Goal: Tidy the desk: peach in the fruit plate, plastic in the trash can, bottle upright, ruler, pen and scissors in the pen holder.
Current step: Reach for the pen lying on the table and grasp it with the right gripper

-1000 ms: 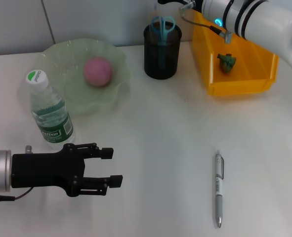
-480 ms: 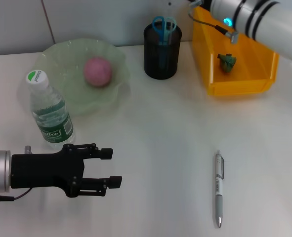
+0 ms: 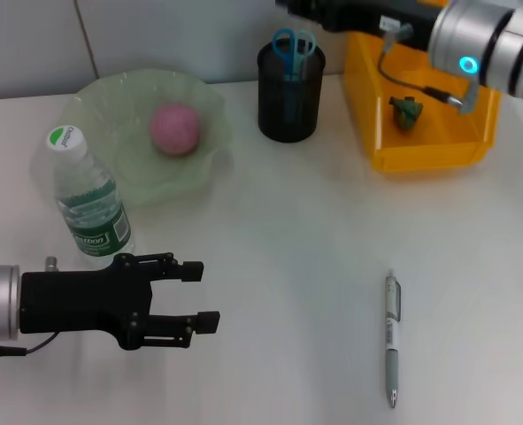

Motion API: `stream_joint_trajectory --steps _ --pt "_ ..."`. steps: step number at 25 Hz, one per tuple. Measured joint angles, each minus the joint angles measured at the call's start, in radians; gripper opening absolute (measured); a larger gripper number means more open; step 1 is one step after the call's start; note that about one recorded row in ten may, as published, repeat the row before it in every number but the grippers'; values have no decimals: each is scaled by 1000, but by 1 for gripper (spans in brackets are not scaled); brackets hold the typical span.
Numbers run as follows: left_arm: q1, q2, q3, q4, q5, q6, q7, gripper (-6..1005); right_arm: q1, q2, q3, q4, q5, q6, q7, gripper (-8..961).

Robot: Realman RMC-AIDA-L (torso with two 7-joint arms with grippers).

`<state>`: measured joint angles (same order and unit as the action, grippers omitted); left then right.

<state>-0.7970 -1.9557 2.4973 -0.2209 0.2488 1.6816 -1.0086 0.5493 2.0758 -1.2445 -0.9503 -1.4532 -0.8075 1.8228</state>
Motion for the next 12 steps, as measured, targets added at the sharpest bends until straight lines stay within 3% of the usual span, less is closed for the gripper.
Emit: stream_joint_trajectory --steps 6,12 --pt "-1 0 0 0 -4 6 6 799 26 -21 168 -25 -283 -303 287 661" --pt "-8 3 0 -2 -5 6 7 799 69 -39 249 -103 -566 -551 503 660"
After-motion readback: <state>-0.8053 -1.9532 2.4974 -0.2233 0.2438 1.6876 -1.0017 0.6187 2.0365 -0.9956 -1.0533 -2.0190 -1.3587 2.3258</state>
